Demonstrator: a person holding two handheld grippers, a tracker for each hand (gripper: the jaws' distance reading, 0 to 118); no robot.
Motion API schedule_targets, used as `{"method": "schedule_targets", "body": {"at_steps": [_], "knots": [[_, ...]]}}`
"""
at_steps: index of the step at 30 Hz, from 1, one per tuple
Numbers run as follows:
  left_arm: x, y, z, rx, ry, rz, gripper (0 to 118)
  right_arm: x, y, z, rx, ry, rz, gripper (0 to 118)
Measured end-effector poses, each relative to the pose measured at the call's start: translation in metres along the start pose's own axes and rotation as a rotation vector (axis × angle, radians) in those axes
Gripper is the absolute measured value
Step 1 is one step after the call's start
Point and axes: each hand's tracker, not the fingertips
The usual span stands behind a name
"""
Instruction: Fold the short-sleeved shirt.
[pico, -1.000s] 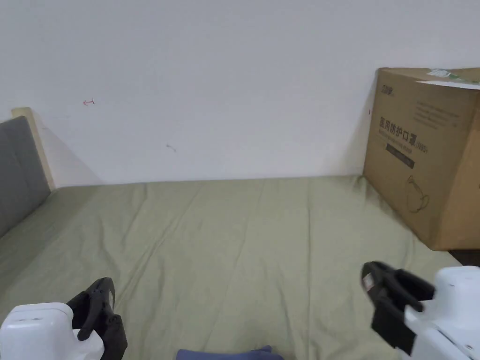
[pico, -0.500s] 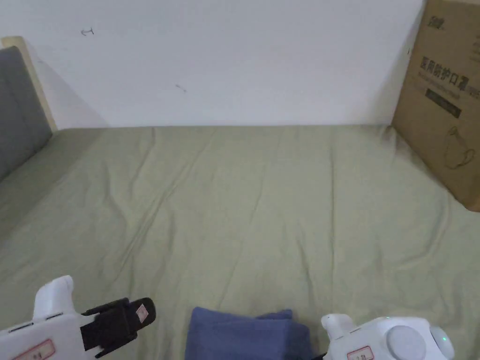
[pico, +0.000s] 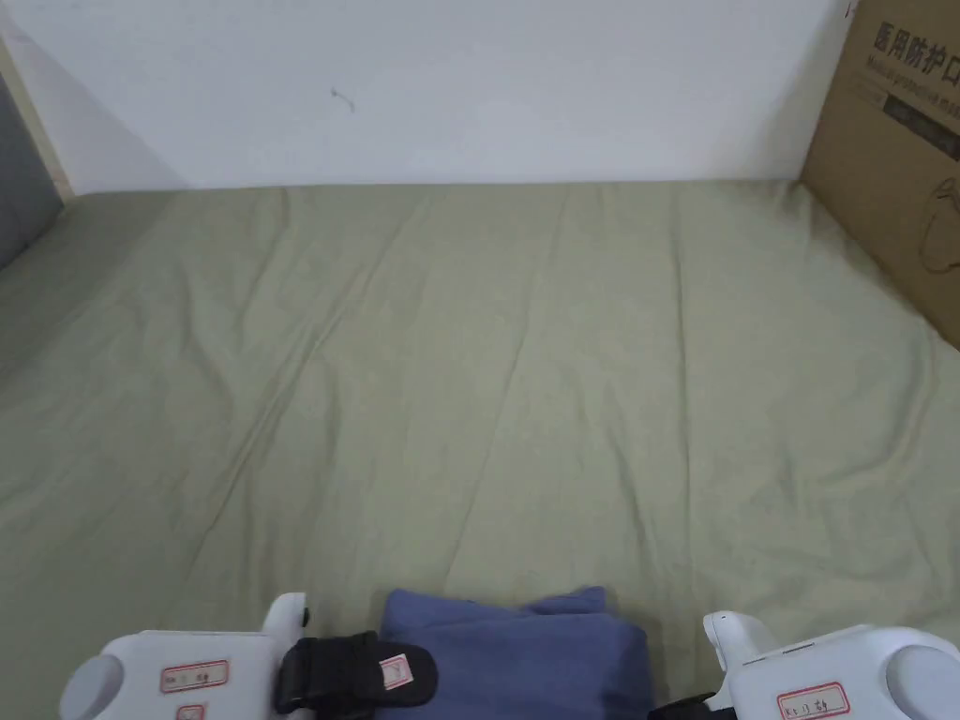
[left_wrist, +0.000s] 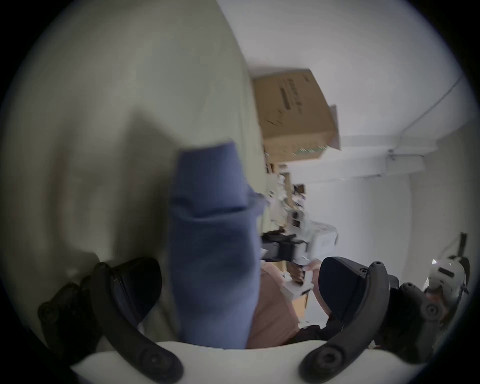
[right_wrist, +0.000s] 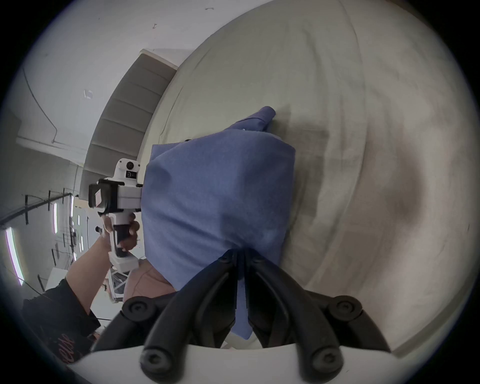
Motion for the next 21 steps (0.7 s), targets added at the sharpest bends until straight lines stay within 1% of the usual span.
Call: {"method": "schedule_targets", "body": {"at_steps": [1,2,3,4,5,6,7,8,9,10,11,12,13,15,16,17,19,21], "knots": [[0.000,0.001,-0.011,-0.013,-0.045,0.005,118,0.001,0.001,0.000,0.000,0.005,-0.007,7],[-0.002,0.003,-0.020,-0.004,-0.057,0.026,118,0.001,0.001,0.000,0.000,0.007,-0.009,7],[-0.005,0.004,-0.027,0.016,-0.032,0.048,117,0.001,0.000,0.000,0.002,0.009,-0.011,7],[-0.003,0.003,-0.028,0.045,-0.012,0.059,104,0.001,-0.001,0.000,0.004,0.010,-0.013,7],[-0.001,0.004,-0.028,0.083,0.027,0.050,72,0.002,-0.001,0.000,0.007,0.008,-0.014,7],[0.002,0.006,-0.027,0.106,0.135,0.027,30,0.002,-0.001,0.000,0.011,0.007,-0.016,7],[0.001,0.006,-0.028,0.108,0.308,-0.003,28,0.002,-0.003,0.000,0.016,0.008,-0.020,7],[0.005,0.002,-0.028,0.093,0.349,-0.004,28,0.002,-0.004,0.001,0.030,0.029,-0.030,7],[0.010,0.001,-0.024,0.101,0.248,0.022,28,0.000,-0.004,0.002,0.035,0.012,-0.036,7],[0.021,0.003,-0.021,0.101,0.239,0.022,28,-0.004,-0.006,0.004,0.045,-0.003,-0.030,7],[0.032,0.005,-0.015,0.095,0.284,-0.018,28,-0.010,-0.011,0.011,0.122,0.000,-0.029,7],[0.044,0.006,-0.004,0.081,0.331,-0.074,28,-0.016,-0.018,0.022,0.201,0.030,-0.051,7],[0.056,0.009,0.014,0.082,0.376,-0.124,28,-0.021,-0.020,0.032,0.236,0.111,-0.087,7],[0.072,0.015,0.056,0.122,0.426,-0.168,28,-0.027,-0.023,0.050,0.251,0.243,-0.157,7],[0.080,0.019,0.083,0.141,0.493,-0.160,28,-0.032,-0.026,0.058,0.268,0.258,-0.160,7],[0.084,0.021,0.105,0.152,0.565,-0.169,28,-0.035,-0.027,0.067,0.290,0.239,-0.154,7],[0.090,0.026,0.157,0.170,0.759,-0.163,28,-0.046,-0.034,0.082,0.336,0.163,-0.116,7],[0.090,0.032,0.202,0.181,0.886,-0.141,28,-0.058,-0.042,0.091,0.361,0.103,-0.100,7]]}}
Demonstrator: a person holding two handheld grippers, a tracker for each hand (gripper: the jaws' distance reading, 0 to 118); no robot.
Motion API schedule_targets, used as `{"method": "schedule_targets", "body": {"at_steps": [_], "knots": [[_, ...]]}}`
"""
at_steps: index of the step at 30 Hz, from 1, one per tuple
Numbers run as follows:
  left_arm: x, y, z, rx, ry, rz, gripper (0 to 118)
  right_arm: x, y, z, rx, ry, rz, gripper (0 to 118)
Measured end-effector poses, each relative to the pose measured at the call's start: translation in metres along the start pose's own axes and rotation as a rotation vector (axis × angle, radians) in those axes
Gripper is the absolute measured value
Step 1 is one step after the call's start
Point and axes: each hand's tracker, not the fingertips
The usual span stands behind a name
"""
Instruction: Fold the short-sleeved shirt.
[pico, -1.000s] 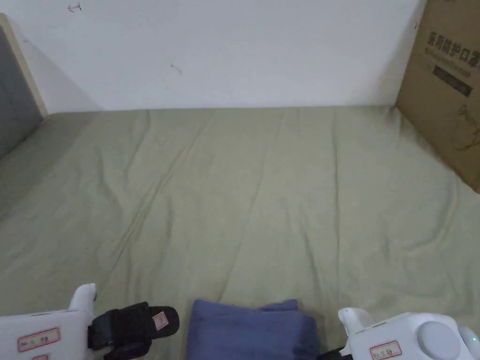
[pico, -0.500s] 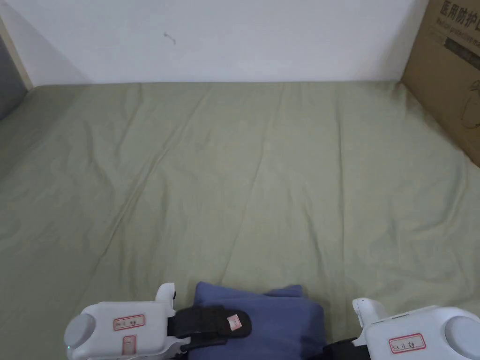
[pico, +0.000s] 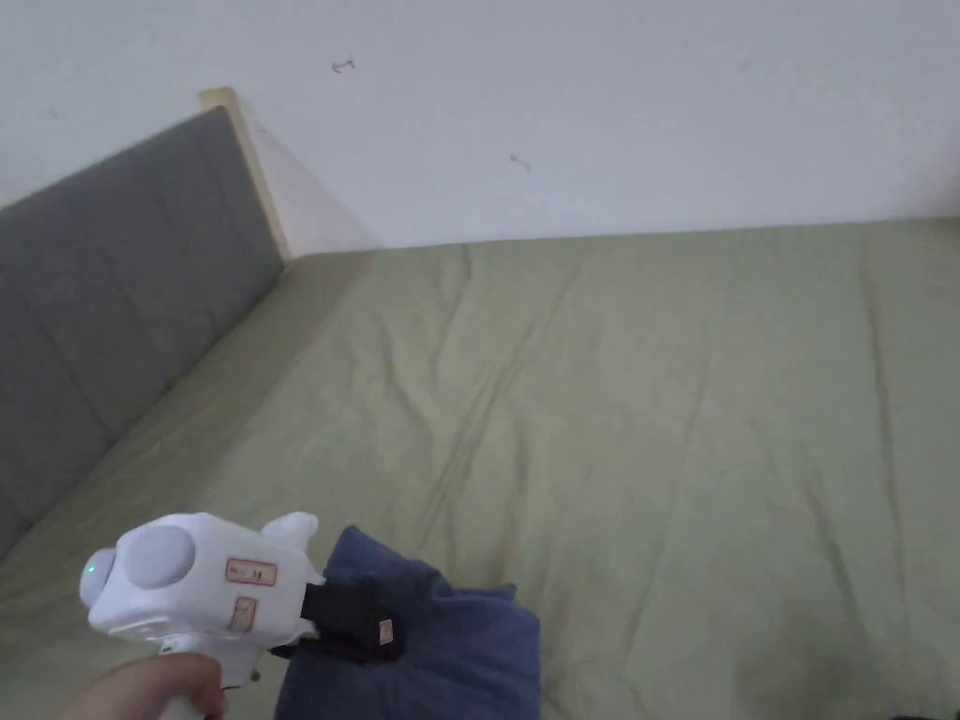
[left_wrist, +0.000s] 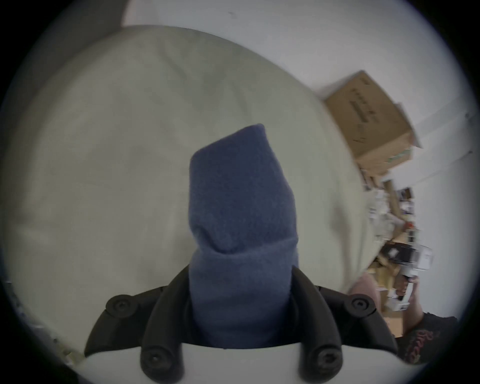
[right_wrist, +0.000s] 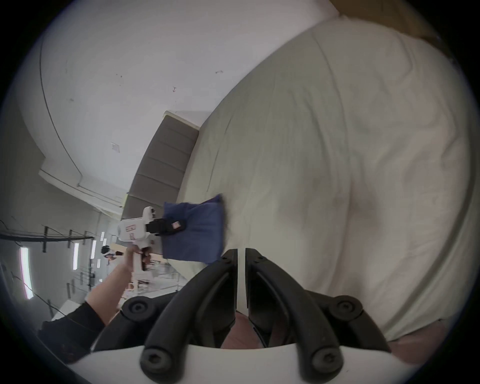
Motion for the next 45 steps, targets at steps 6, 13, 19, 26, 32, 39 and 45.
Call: {"method": "schedule_targets", "body": {"at_steps": [6,13,19,26,32,39,45], "knots": [[-0.087,0.024,0.056,0.006,0.297,-0.006,28,-0.018,-0.007,0.011,-0.003,-0.101,0.028,7],[-0.139,0.037,0.072,-0.027,0.582,-0.031,78,-0.028,-0.003,0.006,0.018,-0.161,0.025,7],[-0.116,0.028,0.099,0.074,0.595,-0.013,113,-0.041,-0.004,-0.002,0.015,-0.169,0.072,7],[0.025,-0.020,0.092,0.373,0.190,-0.066,110,-0.057,-0.004,0.012,0.062,-0.200,0.205,7],[0.165,-0.081,0.070,0.603,-0.011,-0.151,1,-0.072,-0.006,0.046,0.145,-0.203,0.284,7],[0.290,-0.122,0.089,0.930,0.053,-0.332,1,-0.110,0.004,0.112,0.417,-0.262,0.416,7],[0.336,-0.156,0.107,1.217,0.225,-0.381,1,-0.123,-0.034,0.142,1.015,-0.411,0.701,7]]}}
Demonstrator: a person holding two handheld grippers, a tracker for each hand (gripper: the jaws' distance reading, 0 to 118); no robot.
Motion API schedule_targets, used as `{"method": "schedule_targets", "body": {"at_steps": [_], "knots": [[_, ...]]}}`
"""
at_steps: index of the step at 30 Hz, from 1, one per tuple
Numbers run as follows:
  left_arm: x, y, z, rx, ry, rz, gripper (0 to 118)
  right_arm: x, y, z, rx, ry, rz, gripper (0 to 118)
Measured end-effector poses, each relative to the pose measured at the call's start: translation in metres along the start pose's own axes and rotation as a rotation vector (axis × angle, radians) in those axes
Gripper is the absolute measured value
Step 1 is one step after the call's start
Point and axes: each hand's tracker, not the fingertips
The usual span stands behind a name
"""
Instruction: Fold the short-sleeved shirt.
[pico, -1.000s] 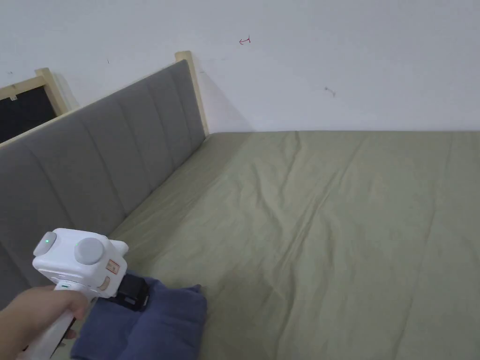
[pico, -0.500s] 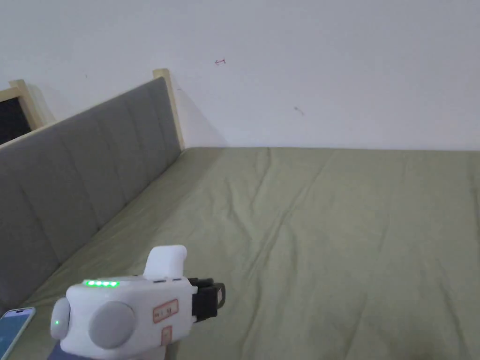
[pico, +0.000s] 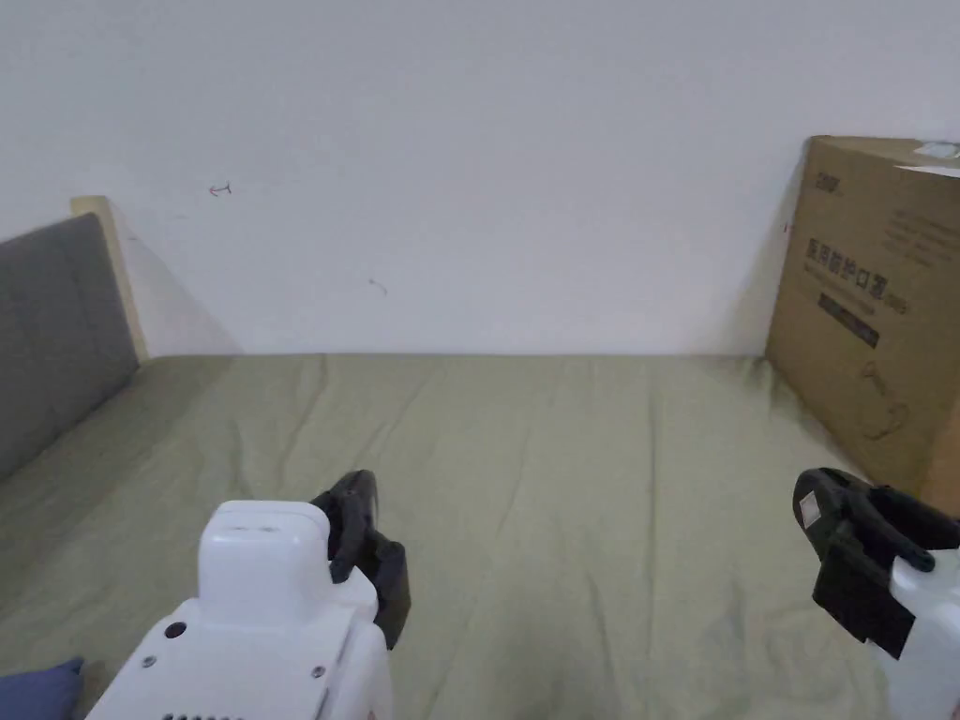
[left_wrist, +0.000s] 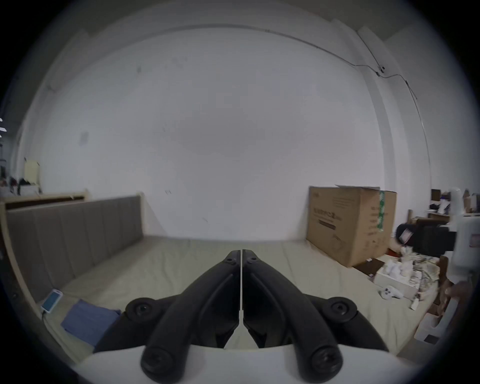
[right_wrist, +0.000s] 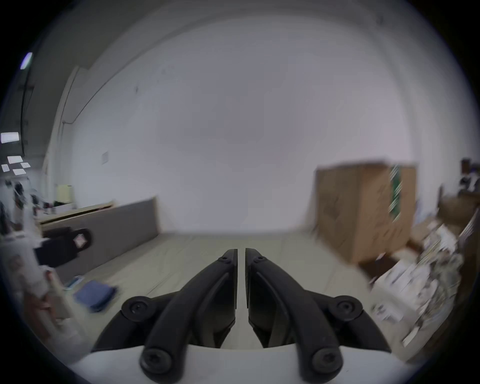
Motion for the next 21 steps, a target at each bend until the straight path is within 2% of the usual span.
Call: {"method": "schedule_targets", "body": {"at_steps": [2,4,6,8,12,13,14,15,16,17,18,21], "knots": [[0.004,0.000,0.008,0.019,-0.008,0.030,1,-0.002,-0.011,0.013,0.098,-0.077,0.027,7],[0.008,0.000,0.017,0.054,0.040,0.040,1,-0.007,-0.021,0.020,0.116,-0.123,0.044,7],[0.010,-0.002,0.022,0.066,0.092,0.005,1,-0.007,-0.024,0.019,0.079,-0.124,0.071,7],[0.010,-0.002,0.021,0.048,0.076,-0.007,1,-0.008,-0.025,0.015,0.037,-0.115,0.101,7],[0.012,-0.001,0.020,0.010,0.023,-0.041,7,-0.006,-0.022,0.014,0.031,-0.118,0.081,9],[0.012,0.000,0.021,0.011,0.009,-0.040,34,-0.006,-0.021,0.014,0.036,-0.115,0.076,18],[0.012,0.001,0.022,0.005,-0.003,-0.034,68,-0.006,-0.021,0.014,0.038,-0.106,0.076,35],[0.013,0.001,0.020,-0.005,-0.005,-0.029,101,-0.008,-0.019,0.014,0.036,-0.099,0.079,58],[0.013,0.000,0.019,-0.013,-0.004,-0.023,118,-0.011,-0.019,0.012,0.032,-0.105,0.084,89],[0.012,0.001,0.018,0.047,-0.018,-0.008,118,-0.013,-0.018,0.011,0.025,-0.113,0.091,104],[0.008,0.000,0.017,0.015,0.000,-0.014,118,-0.014,-0.019,0.011,0.025,-0.127,0.093,110],[0.002,-0.002,0.008,0.008,0.012,-0.006,118,-0.016,-0.020,0.014,0.031,-0.144,0.095,111]]}}
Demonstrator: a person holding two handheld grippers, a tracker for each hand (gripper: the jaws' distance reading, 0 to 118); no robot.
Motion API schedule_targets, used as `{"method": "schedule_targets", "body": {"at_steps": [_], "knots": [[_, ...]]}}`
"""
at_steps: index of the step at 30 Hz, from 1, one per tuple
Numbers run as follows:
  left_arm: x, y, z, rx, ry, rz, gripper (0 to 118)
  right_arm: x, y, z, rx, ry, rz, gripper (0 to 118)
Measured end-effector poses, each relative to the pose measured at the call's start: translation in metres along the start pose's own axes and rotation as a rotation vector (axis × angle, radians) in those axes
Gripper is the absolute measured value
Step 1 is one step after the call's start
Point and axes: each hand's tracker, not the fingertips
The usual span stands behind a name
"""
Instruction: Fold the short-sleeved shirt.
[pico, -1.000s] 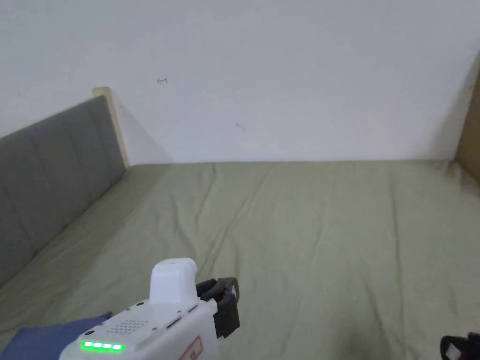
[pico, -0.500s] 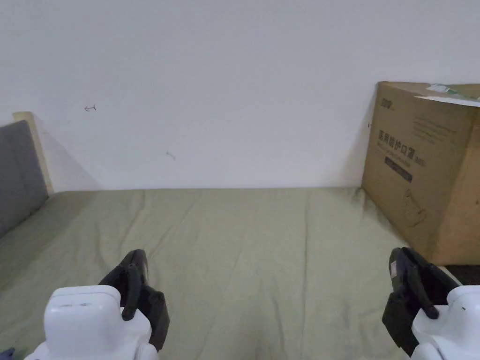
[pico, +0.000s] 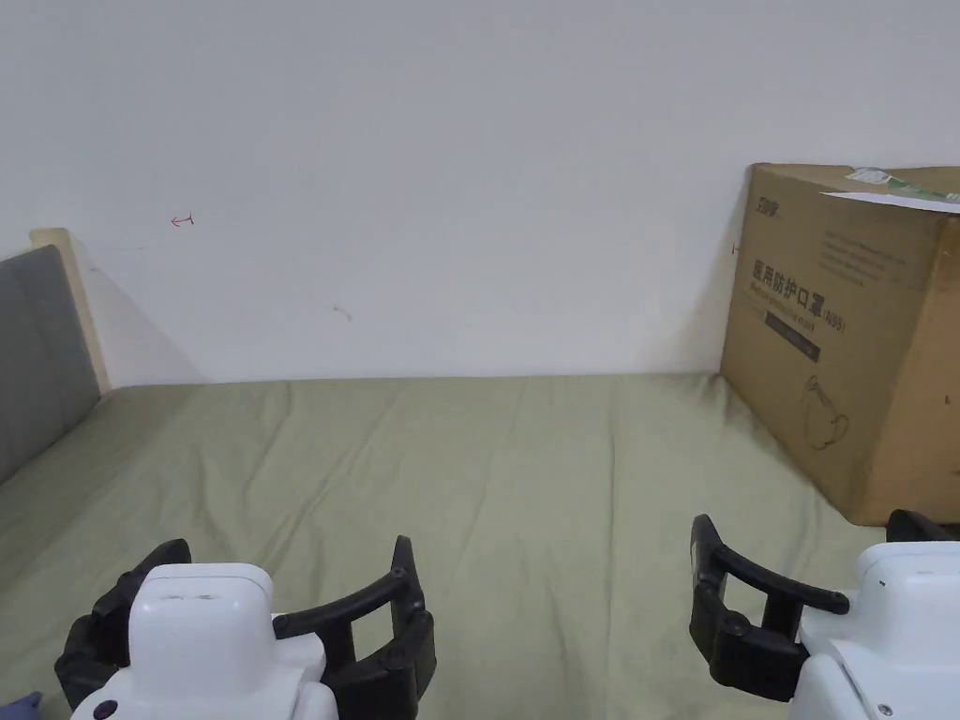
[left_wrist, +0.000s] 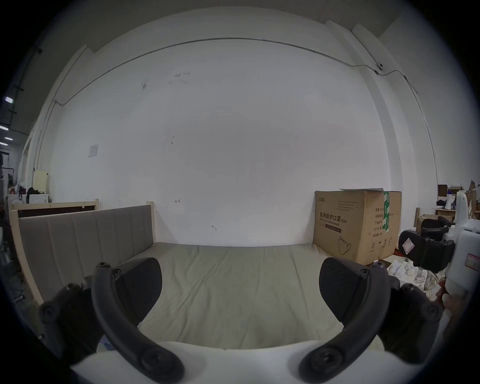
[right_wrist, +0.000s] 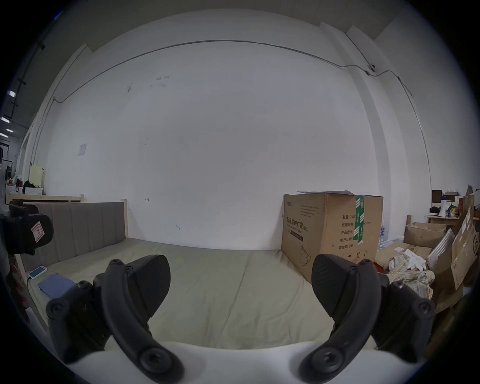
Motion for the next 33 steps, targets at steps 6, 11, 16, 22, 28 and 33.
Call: {"method": "schedule_targets", "body": {"at_steps": [6,11,16,22,28,33], "knots": [[-0.001,-0.001,0.006,-0.045,-0.043,-0.009,118,-0.001,0.000,0.004,0.021,-0.010,-0.014,111],[0.003,-0.006,0.006,-0.074,-0.018,-0.025,118,-0.004,0.001,0.001,0.012,-0.004,-0.005,111],[0.006,-0.010,0.007,-0.102,-0.037,-0.026,118,-0.007,-0.001,-0.001,-0.012,0.005,0.005,111],[0.004,-0.010,0.007,-0.156,0.022,0.050,118,-0.009,-0.004,-0.003,-0.037,0.013,0.008,111],[0.003,-0.008,0.005,-0.201,0.038,0.063,118,-0.011,-0.006,-0.003,-0.061,0.024,0.000,111],[0.005,-0.009,0.001,-0.217,0.046,0.042,118,-0.012,-0.011,-0.004,-0.092,0.032,-0.001,111]]}}
